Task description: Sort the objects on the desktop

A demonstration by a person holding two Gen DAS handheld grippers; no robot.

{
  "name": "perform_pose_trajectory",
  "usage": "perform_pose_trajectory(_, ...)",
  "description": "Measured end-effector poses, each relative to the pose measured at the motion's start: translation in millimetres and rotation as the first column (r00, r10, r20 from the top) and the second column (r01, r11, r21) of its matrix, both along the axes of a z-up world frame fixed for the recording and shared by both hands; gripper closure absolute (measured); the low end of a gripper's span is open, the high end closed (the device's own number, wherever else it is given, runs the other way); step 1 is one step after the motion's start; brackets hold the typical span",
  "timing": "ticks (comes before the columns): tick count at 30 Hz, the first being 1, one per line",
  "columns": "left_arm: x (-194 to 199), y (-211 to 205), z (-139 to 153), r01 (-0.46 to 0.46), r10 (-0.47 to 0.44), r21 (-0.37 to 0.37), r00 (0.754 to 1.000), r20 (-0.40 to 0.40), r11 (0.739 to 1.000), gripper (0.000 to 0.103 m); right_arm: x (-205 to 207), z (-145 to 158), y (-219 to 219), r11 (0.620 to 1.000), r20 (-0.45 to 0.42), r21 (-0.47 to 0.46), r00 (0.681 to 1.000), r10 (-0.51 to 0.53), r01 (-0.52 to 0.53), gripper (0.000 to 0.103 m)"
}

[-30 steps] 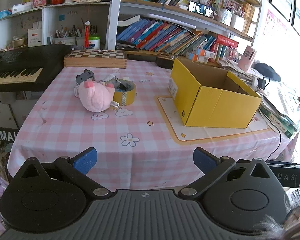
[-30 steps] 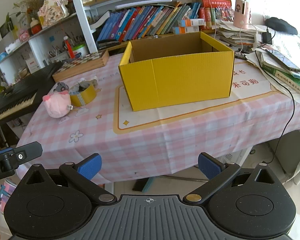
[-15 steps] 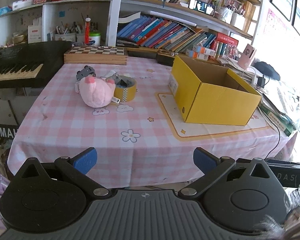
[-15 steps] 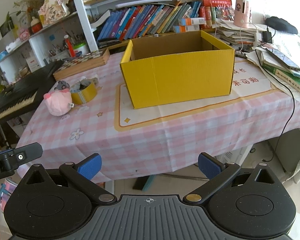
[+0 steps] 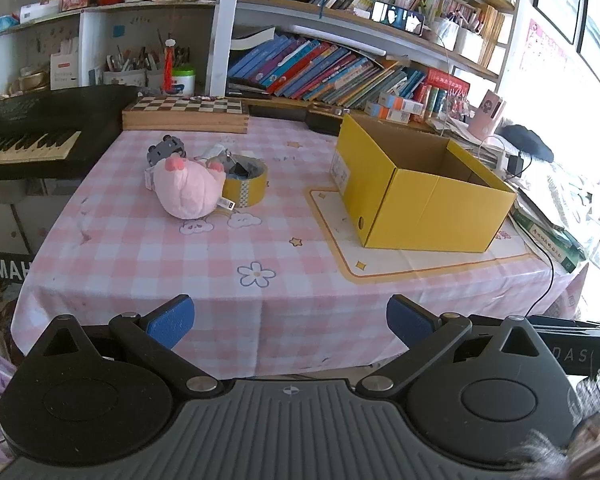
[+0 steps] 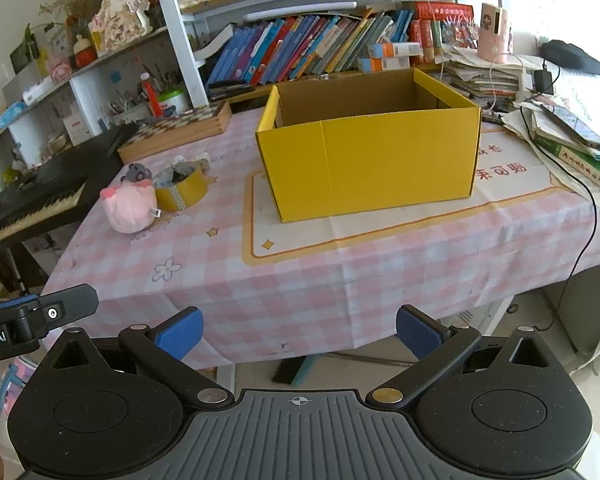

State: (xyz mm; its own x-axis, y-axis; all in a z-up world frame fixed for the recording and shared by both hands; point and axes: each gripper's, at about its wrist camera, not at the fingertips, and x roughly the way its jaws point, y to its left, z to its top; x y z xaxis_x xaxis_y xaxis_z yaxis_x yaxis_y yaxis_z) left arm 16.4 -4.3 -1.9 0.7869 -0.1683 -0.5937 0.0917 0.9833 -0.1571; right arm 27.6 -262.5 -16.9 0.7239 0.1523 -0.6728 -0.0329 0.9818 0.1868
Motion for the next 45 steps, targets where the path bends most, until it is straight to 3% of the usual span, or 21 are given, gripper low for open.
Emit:
perform_pose_trajectory(18, -6.0, -3.3, 3.2, 0.030, -0.031, 0.028, 0.999, 0.027, 0.999, 0.000, -4.0, -0.2, -0.5, 1.000, 0.002, 0.002, 1.000, -0.013, 0.013, 0.000)
perform_pose_trajectory(35, -6.1, 0.8, 5.4, 0.073, -0.074, 0.003, 0.996, 0.049, 0.997, 0.000, -5.9, 4.4, 8.0, 1.000, 0.021, -0.015, 1.000, 0.003, -0.003, 0.001)
perform_pose_trajectory(45, -5.1, 15.4, 4.4, 0.037, -0.037, -0.003, 0.999, 0.033, 0.999, 0.000, 1.3, 2.1, 23.1, 0.999, 0.005, 0.000, 0.999, 0.036, -0.036, 0.001)
